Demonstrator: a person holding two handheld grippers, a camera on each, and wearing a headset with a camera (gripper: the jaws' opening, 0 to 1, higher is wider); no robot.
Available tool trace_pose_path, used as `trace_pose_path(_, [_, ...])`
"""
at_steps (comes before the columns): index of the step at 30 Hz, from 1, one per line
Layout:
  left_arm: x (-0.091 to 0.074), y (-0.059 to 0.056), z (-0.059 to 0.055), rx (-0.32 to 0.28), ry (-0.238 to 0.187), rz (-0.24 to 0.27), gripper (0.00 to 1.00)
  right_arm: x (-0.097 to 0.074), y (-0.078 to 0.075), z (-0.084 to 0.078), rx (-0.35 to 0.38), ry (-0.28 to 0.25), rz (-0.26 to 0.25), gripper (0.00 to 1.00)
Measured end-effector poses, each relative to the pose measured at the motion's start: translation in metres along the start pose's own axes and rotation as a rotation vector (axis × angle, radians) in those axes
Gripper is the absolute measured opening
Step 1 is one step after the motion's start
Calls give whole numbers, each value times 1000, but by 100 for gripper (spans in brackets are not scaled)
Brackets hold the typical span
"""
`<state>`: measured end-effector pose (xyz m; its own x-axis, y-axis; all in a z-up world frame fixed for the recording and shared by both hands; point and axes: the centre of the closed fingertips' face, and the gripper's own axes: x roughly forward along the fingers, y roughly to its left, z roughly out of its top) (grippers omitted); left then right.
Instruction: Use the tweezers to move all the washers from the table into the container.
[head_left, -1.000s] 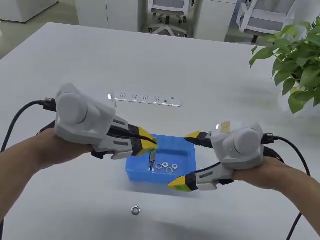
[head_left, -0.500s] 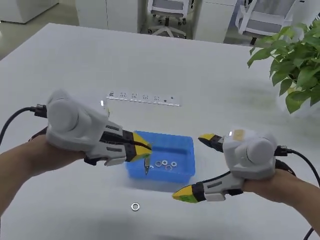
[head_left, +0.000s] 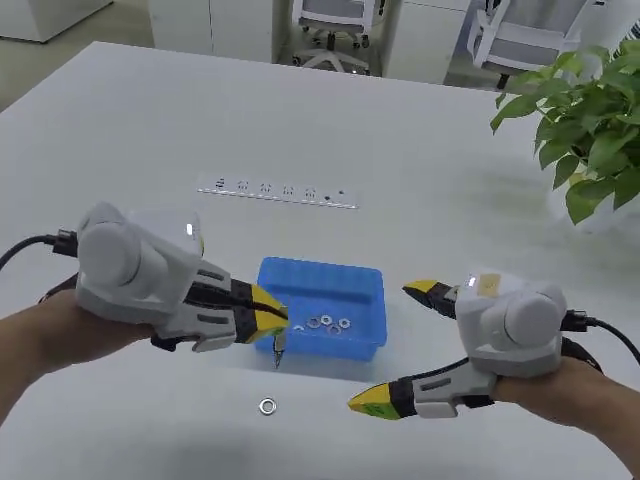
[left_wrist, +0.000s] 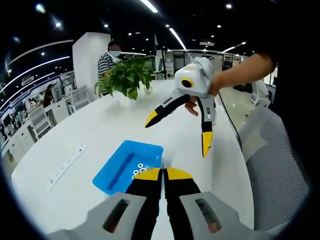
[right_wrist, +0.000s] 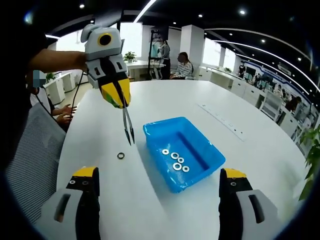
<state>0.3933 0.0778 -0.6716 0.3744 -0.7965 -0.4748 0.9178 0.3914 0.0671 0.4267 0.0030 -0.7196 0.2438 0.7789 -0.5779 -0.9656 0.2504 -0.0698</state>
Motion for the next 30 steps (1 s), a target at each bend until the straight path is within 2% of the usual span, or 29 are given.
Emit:
trace_pose_path(14, [3,-16,-21,-7,25,-26,5,-2,12,-9,9,8,12,100])
trace_pose_path(30, [7,-23,-28,-27,31,-35,5,1,21,-11,14,10,31,99])
